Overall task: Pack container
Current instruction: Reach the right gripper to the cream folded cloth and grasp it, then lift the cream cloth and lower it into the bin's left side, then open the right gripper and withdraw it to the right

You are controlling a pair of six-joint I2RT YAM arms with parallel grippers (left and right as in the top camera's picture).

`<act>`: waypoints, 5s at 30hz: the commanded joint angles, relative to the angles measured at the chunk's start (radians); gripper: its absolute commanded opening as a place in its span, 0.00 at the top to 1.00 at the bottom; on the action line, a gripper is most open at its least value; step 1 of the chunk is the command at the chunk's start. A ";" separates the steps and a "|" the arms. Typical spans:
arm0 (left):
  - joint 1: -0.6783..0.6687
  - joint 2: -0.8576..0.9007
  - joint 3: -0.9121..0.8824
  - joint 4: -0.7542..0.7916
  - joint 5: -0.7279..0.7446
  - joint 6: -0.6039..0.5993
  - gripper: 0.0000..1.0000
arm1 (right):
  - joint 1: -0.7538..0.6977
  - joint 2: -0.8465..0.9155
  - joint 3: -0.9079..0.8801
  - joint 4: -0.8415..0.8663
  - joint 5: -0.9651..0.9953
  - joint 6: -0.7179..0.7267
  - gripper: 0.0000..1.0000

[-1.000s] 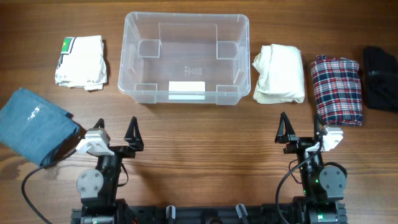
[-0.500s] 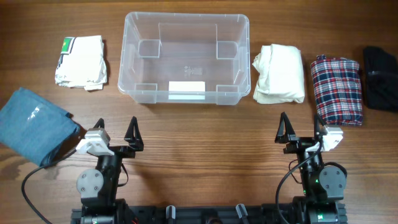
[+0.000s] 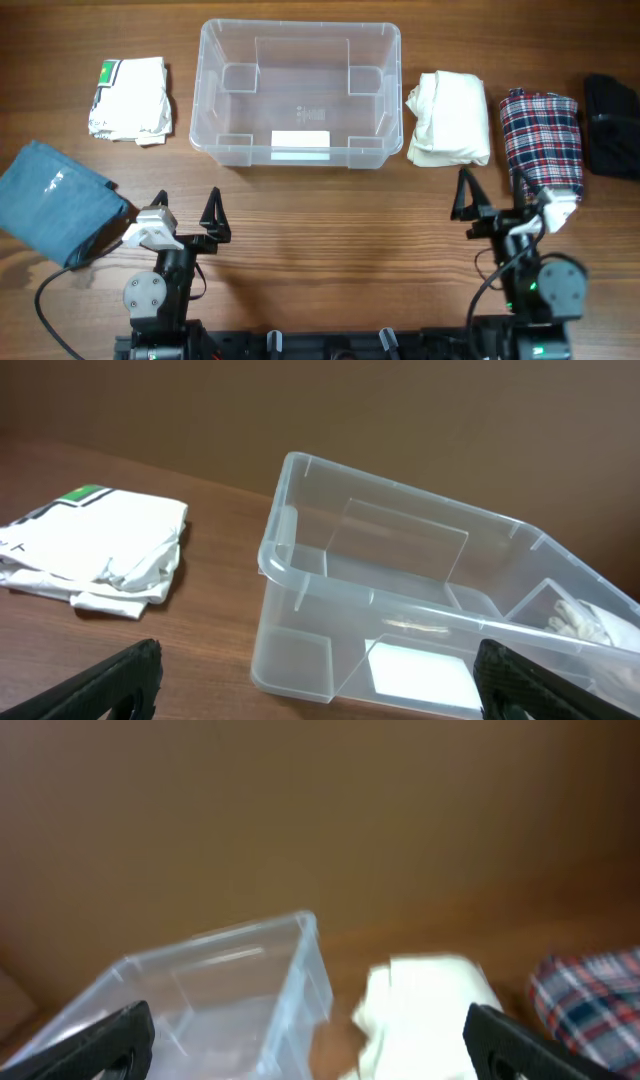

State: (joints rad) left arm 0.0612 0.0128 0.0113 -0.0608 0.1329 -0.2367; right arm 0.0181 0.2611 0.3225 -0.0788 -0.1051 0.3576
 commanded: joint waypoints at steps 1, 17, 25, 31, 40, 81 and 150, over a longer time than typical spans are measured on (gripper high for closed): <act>0.008 -0.006 -0.005 -0.003 0.011 0.020 0.00 | -0.012 0.313 0.319 -0.116 -0.022 -0.019 0.00; 0.008 -0.006 -0.005 -0.003 0.012 0.021 0.00 | -0.230 1.448 1.188 -0.700 -0.256 -0.467 0.00; 0.008 -0.006 -0.005 -0.003 0.012 0.020 0.00 | -0.249 1.730 1.188 -0.772 -0.362 -0.519 0.10; 0.008 -0.006 -0.005 -0.003 0.011 0.020 0.00 | -0.251 1.812 1.174 -0.726 -0.368 -0.512 0.12; 0.008 -0.006 -0.005 -0.003 0.012 0.021 0.00 | -0.282 1.826 1.160 -0.676 -0.286 -0.512 0.06; 0.008 -0.006 -0.005 -0.003 0.011 0.020 0.00 | -0.117 1.239 1.340 -0.678 -0.322 -0.063 0.96; 0.008 -0.006 -0.005 -0.003 0.012 0.020 0.00 | 0.482 1.928 1.338 -0.266 -0.025 0.165 0.83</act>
State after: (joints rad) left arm 0.0612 0.0139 0.0113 -0.0608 0.1329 -0.2367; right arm 0.4923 2.1433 1.6447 -0.3546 -0.1326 0.5293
